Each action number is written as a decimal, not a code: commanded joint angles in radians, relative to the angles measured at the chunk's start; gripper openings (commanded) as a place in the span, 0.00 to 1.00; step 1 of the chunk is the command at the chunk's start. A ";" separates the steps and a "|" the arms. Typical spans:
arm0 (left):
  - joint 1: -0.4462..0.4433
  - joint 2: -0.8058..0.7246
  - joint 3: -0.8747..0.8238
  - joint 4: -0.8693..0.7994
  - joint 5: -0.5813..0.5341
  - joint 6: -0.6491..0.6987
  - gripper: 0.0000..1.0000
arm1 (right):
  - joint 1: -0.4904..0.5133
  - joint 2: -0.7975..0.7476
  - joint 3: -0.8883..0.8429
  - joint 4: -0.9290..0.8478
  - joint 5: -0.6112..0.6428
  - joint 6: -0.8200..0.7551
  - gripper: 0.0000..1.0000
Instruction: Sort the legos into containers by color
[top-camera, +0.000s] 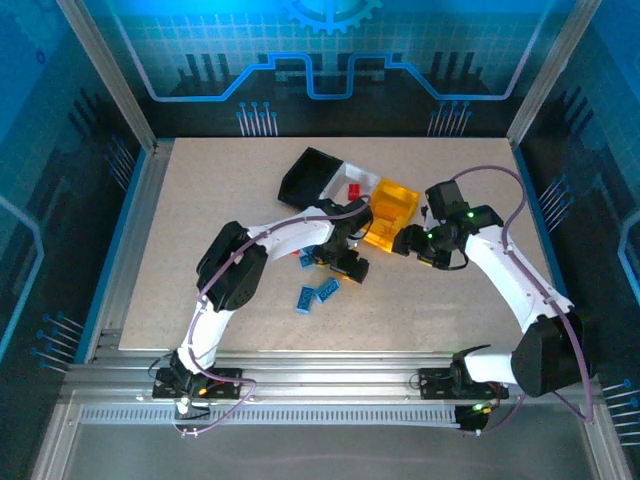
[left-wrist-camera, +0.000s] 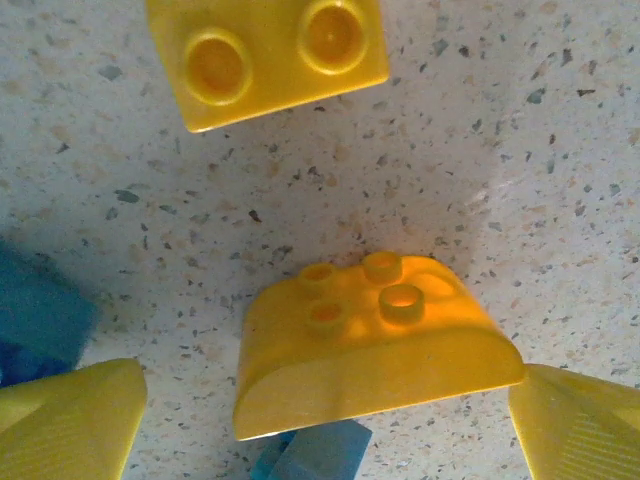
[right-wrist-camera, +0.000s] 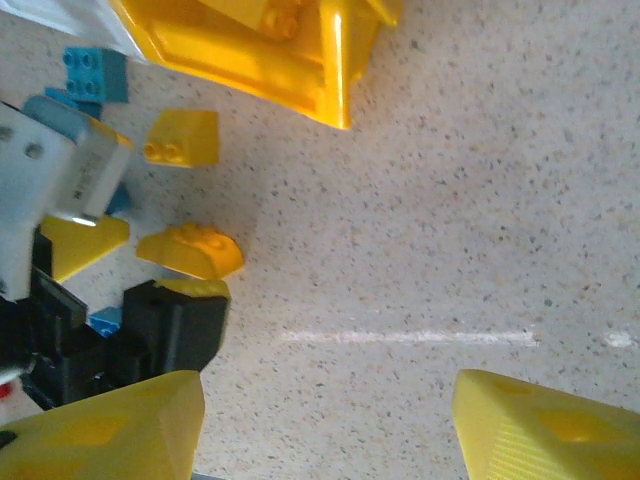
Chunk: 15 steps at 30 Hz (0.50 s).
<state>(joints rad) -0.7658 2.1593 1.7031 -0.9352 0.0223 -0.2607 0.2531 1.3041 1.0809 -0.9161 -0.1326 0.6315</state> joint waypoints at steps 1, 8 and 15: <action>-0.007 0.025 0.034 -0.010 0.014 0.004 0.95 | -0.017 -0.035 -0.034 0.001 -0.015 0.021 0.68; -0.007 0.066 0.074 -0.021 0.030 -0.005 0.90 | -0.018 -0.027 -0.053 0.019 -0.034 0.029 0.68; -0.009 0.071 0.068 -0.019 0.032 -0.023 0.80 | -0.018 -0.023 -0.065 0.026 -0.041 0.020 0.68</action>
<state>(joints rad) -0.7681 2.2147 1.7500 -0.9375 0.0311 -0.2691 0.2493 1.2884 1.0325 -0.8932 -0.1520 0.6468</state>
